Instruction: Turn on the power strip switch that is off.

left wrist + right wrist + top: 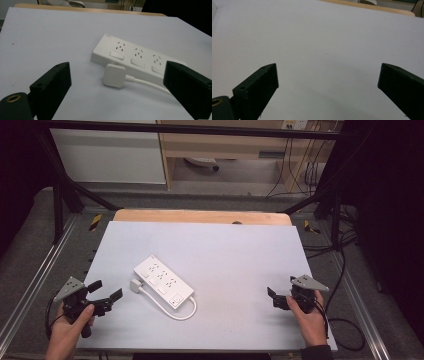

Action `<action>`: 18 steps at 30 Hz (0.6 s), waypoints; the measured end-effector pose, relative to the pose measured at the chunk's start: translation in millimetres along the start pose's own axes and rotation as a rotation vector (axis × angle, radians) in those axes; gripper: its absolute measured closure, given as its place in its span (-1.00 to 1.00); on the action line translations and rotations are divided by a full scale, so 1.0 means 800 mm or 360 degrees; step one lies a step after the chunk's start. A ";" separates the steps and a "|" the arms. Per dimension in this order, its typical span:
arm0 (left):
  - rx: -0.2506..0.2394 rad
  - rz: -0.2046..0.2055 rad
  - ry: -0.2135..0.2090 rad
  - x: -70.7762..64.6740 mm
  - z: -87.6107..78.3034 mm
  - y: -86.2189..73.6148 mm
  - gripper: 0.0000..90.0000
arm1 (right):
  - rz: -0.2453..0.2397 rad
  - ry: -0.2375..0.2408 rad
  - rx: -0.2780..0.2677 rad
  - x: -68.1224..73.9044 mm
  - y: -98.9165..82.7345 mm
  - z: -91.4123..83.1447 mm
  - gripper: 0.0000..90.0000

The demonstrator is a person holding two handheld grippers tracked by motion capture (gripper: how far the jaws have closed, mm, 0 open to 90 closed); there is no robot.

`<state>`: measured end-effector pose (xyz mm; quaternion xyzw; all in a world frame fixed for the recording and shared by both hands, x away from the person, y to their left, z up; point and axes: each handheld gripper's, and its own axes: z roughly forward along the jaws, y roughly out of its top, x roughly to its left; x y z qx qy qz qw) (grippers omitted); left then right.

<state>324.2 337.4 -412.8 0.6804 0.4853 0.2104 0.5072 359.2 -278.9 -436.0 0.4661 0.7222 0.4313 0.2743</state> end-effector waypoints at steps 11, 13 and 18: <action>-0.0042 -0.0035 -0.0017 -0.010 -0.004 0.013 -0.84 | 0.0010 0.0005 -0.0027 0.001 0.004 -0.003 -0.93; -0.0046 -0.0015 -0.0017 -0.012 -0.004 0.017 -0.84 | 0.0016 0.0007 -0.0012 0.001 0.003 -0.002 -0.93; -0.0021 0.0022 -0.0023 -0.018 0.003 0.026 -0.84 | 0.0021 0.0003 -0.0008 0.001 0.003 -0.003 -0.94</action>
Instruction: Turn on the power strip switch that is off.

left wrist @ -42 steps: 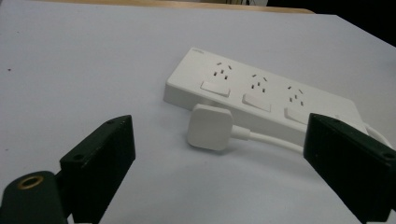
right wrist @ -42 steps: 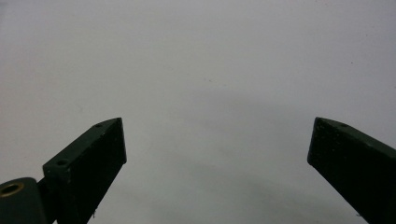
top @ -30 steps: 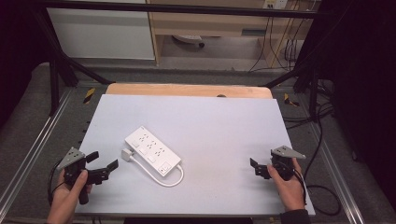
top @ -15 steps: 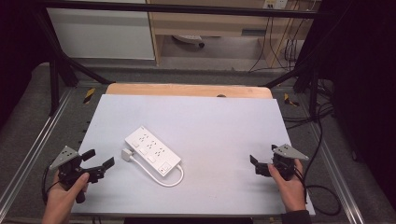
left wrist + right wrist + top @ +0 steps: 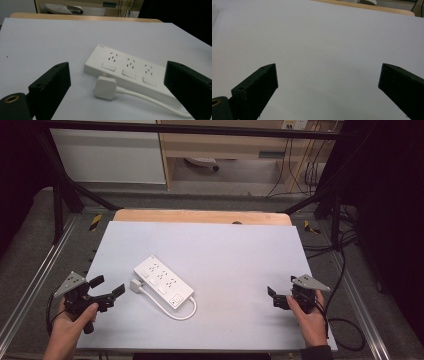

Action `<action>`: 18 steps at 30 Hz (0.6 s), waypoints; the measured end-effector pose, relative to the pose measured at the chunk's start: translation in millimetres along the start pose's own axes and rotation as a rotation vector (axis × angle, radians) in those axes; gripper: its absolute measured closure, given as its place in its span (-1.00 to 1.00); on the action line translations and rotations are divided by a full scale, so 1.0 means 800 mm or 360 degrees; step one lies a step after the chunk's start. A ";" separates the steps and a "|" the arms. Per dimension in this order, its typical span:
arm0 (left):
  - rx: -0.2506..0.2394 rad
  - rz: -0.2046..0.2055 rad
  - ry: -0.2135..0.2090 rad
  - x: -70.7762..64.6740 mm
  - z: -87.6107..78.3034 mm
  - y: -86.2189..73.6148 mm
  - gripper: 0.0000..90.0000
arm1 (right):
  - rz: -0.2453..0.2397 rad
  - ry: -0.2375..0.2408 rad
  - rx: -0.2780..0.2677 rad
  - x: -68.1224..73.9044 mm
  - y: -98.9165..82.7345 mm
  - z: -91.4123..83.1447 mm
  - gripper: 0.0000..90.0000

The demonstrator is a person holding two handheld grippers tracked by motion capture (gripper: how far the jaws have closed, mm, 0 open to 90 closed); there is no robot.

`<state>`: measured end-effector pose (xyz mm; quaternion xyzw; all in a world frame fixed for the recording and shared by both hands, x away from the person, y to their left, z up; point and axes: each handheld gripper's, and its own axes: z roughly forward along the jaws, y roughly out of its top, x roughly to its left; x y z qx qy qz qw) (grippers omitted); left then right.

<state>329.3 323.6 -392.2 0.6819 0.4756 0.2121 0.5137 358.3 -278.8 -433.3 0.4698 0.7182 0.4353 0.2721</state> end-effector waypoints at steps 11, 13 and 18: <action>0.0041 0.0038 -0.0007 0.000 0.014 0.021 -0.84 | 0.0004 -0.0004 0.0014 -0.001 0.000 0.000 -0.94; 0.0039 0.0040 -0.0001 0.001 0.015 0.026 -0.84 | 0.0011 -0.0003 0.0017 -0.001 0.000 0.000 -0.94; 0.0031 0.0064 -0.0004 0.003 0.021 0.043 -0.83 | 0.0015 -0.0011 0.0015 -0.002 0.000 0.000 -0.94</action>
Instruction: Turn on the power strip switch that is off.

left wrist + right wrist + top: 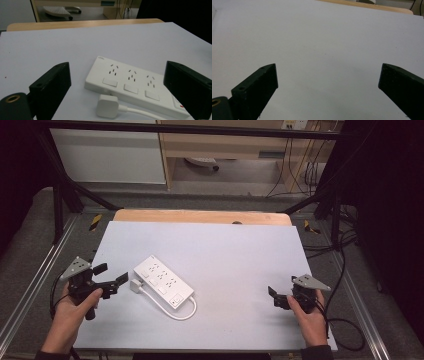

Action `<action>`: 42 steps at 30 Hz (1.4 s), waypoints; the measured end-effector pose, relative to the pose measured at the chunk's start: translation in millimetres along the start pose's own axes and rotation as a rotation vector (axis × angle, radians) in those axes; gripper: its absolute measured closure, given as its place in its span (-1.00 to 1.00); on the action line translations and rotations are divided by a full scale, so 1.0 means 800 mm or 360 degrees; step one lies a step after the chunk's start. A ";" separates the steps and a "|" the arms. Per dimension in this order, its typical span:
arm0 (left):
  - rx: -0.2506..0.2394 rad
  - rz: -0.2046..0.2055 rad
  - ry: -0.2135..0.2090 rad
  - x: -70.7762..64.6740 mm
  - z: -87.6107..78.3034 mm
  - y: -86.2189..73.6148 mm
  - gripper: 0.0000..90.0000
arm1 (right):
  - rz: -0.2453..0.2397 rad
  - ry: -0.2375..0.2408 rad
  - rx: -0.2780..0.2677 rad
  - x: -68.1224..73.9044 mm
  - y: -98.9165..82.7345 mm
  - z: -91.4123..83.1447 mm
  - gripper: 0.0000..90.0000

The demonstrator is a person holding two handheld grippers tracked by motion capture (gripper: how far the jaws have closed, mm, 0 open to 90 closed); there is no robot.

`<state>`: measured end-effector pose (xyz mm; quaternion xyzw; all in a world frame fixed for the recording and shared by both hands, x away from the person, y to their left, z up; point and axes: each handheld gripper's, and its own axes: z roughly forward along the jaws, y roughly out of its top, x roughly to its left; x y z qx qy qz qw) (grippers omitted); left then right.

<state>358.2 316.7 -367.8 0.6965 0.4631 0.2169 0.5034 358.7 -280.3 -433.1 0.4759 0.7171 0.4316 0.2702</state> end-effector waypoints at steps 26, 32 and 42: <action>0.0065 0.0038 -0.0018 0.004 0.027 0.025 -0.85 | -0.0002 0.0004 -0.0004 -0.002 0.000 0.000 -0.94; 0.0077 0.0055 -0.0031 0.002 0.037 0.027 -0.85 | -0.0002 0.0001 -0.0001 -0.001 0.000 0.000 -0.94; 0.0105 0.0053 -0.0023 0.005 0.049 0.017 -0.84 | -0.0003 -0.0005 -0.0003 -0.002 0.000 0.000 -0.94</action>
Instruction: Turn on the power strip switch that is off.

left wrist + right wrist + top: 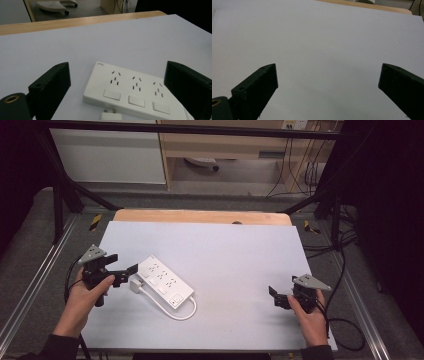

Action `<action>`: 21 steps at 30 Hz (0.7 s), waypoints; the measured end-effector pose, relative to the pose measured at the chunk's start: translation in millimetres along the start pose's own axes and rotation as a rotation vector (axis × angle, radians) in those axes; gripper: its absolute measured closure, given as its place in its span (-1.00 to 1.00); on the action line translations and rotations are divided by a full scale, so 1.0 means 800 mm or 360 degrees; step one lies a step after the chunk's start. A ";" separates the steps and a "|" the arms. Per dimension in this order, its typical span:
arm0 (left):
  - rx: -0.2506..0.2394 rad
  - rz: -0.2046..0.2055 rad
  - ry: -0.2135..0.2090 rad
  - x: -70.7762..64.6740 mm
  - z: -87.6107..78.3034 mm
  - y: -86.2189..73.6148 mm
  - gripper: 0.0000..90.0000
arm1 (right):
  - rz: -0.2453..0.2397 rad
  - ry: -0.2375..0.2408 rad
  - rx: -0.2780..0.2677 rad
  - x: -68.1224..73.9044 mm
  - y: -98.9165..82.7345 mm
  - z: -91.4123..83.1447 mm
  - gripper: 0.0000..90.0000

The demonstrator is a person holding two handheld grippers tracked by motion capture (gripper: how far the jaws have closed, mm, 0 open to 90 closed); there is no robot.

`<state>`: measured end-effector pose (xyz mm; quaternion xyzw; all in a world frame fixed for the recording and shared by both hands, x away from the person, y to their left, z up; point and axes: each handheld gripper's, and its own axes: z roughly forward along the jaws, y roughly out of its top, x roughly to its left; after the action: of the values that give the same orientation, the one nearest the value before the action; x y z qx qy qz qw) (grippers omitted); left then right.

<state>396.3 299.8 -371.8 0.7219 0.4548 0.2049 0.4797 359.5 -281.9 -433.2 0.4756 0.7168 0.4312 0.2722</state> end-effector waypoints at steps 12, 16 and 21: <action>0.0023 -0.0015 0.0020 0.003 0.010 -0.006 -0.84 | 0.0007 -0.0001 0.0011 -0.001 -0.001 0.001 -0.94; 0.0029 -0.0022 0.0022 0.003 0.013 -0.007 -0.84 | 0.0012 -0.0005 0.0004 -0.002 -0.001 0.001 -0.94; 0.0043 -0.0017 0.0022 0.002 0.019 -0.010 -0.84 | 0.0011 -0.0006 0.0007 -0.002 -0.001 0.001 -0.94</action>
<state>404.6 294.1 -386.3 0.7244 0.4645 0.2012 0.4679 360.5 -282.8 -434.1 0.4795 0.7156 0.4296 0.2711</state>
